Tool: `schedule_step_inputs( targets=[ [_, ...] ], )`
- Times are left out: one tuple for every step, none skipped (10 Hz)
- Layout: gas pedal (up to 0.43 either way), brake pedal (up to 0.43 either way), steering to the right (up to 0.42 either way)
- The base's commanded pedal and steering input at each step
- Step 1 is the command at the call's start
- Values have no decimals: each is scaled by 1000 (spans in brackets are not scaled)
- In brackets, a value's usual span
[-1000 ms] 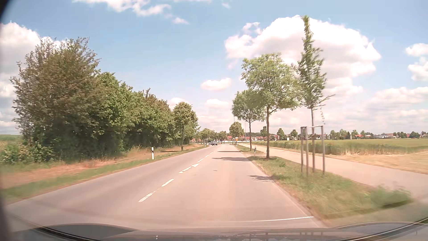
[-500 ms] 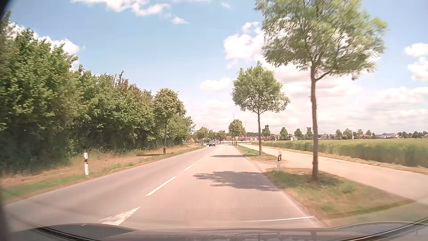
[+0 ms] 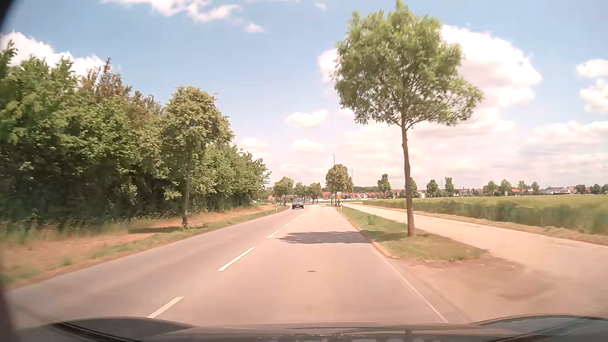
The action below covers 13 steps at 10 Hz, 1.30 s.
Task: Follow the waypoints while adhering to traffic rules and regulations
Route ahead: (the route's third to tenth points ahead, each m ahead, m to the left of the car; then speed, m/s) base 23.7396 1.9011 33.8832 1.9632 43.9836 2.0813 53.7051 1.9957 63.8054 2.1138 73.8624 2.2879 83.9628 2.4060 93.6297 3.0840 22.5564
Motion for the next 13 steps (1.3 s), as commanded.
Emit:
schedule_step_inputs(
  targets=[
    [59, 12, -3],
    [20, 12, -3],
    [0, 12, -2],
    [0, 12, -2],
    [0, 12, -2],
    [0, 12, -1],
    [0, 12, -1],
    [0, 12, -1],
    [0, 12, -2],
    [0, 12, -2],
    [0, 12, -1],
    [0, 12, -1],
    [0, 12, -2]
  ],
)
